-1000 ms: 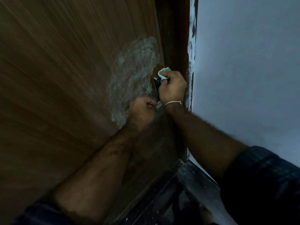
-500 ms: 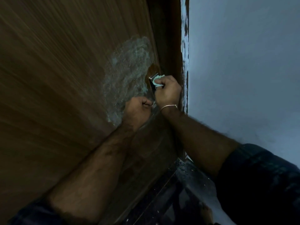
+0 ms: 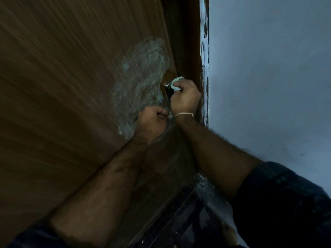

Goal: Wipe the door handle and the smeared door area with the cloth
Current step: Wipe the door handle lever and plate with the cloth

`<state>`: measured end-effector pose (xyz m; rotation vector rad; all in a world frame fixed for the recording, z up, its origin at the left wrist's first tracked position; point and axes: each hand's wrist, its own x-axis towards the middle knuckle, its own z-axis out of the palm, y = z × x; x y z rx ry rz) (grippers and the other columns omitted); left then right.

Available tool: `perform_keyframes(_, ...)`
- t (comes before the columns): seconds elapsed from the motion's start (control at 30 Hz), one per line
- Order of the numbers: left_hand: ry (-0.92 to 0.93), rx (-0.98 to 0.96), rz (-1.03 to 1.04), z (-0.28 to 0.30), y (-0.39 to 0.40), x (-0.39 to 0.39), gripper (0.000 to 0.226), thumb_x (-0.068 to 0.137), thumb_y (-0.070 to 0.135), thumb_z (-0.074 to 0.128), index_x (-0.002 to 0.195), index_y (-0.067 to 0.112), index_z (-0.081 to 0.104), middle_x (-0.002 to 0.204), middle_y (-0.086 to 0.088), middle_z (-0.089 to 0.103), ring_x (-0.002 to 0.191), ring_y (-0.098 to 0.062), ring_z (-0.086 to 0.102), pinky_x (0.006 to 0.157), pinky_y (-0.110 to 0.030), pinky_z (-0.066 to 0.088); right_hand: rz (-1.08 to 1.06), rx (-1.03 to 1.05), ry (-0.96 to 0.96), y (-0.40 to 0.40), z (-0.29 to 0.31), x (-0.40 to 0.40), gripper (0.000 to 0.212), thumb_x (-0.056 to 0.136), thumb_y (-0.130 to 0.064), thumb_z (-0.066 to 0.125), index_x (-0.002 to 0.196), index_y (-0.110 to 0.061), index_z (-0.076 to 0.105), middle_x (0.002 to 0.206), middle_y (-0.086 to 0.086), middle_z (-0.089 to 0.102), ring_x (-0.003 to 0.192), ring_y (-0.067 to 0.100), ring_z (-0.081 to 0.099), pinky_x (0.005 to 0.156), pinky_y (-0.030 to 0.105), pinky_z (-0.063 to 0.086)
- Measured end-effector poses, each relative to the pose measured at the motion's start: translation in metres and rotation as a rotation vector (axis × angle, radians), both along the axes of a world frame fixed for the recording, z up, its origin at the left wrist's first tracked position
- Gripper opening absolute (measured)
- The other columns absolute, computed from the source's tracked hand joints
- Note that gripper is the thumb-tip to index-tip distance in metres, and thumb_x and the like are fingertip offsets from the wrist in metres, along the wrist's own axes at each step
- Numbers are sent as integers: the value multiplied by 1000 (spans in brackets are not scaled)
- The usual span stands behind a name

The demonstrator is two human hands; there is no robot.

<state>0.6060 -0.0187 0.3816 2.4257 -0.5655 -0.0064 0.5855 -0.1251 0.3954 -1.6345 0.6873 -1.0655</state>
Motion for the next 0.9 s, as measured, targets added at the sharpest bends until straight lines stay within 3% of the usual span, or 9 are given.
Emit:
perform_keyframes(0.1, -18, -14, -42, 0, 1, 2, 26, 82, 4, 56, 88, 16, 79, 88, 1, 76, 80, -13, 68, 66, -14, 44, 161, -168, -37, 3, -11, -6, 28, 73, 21, 49, 87, 11, 71, 95, 24, 66, 91, 33, 65, 87, 21, 49)
perform_keyframes(0.2, -2, -45, -41, -1, 1, 2, 26, 82, 4, 55, 84, 16, 78, 78, 6, 74, 69, -7, 65, 63, -16, 44, 209, -417, 31, -10, -18, -6, 18, 72, 14, 54, 81, 9, 69, 90, 25, 64, 83, 39, 61, 76, 38, 52)
perform_keyframes(0.3, 34, -73, -52, -2, 2, 3, 24, 80, 5, 58, 76, 20, 76, 62, 19, 68, 50, 9, 56, 48, -11, 42, 454, -842, 335, -14, -21, -5, 14, 82, -6, 60, 89, 2, 69, 100, 21, 63, 92, 37, 57, 79, 40, 46)
perform_keyframes(0.37, 56, -75, -52, -3, 4, 3, 20, 81, 7, 63, 80, 21, 77, 72, 15, 72, 56, 9, 57, 56, -14, 48, 546, -975, 498, -22, -19, -6, 19, 87, -11, 56, 98, -1, 68, 108, 17, 60, 101, 35, 54, 86, 39, 42)
perform_keyframes(0.43, 46, -81, -51, -4, 5, 3, 21, 82, 6, 65, 87, 20, 79, 82, 9, 75, 66, 6, 60, 67, -14, 49, 535, -984, 491, -32, -15, -10, 21, 86, -6, 58, 104, -1, 68, 112, 17, 60, 104, 34, 55, 90, 38, 43)
perform_keyframes(0.57, 37, -86, -34, -4, 2, 4, 13, 81, 8, 72, 91, 14, 78, 88, 0, 76, 78, -9, 66, 78, -21, 53, 324, -727, 351, -47, -3, -9, 20, 80, 0, 64, 98, -3, 72, 106, 16, 66, 99, 32, 63, 89, 34, 50)
perform_keyframes(0.73, 43, -62, -26, -2, 2, 4, 13, 80, 8, 74, 90, 16, 78, 77, 9, 69, 66, 3, 60, 71, -13, 48, 498, -929, 547, -33, -11, -14, 26, 91, -1, 51, 113, 0, 64, 120, 17, 59, 110, 33, 57, 94, 41, 48)
perform_keyframes(0.83, 21, -63, -34, -2, 3, 2, 12, 80, 10, 74, 89, 17, 78, 76, 13, 66, 62, 9, 56, 65, -9, 46, 388, -785, 513, -46, 0, -13, 25, 90, -1, 53, 110, -3, 67, 115, 16, 64, 103, 31, 63, 92, 39, 52)
perform_keyframes(0.9, 11, -64, -36, -2, 3, 2, 11, 82, 11, 74, 90, 17, 78, 77, 14, 66, 64, 7, 57, 68, -12, 48, 245, -643, 360, -43, 6, -11, 27, 87, 0, 56, 111, -4, 69, 116, 16, 66, 104, 29, 64, 97, 32, 49)
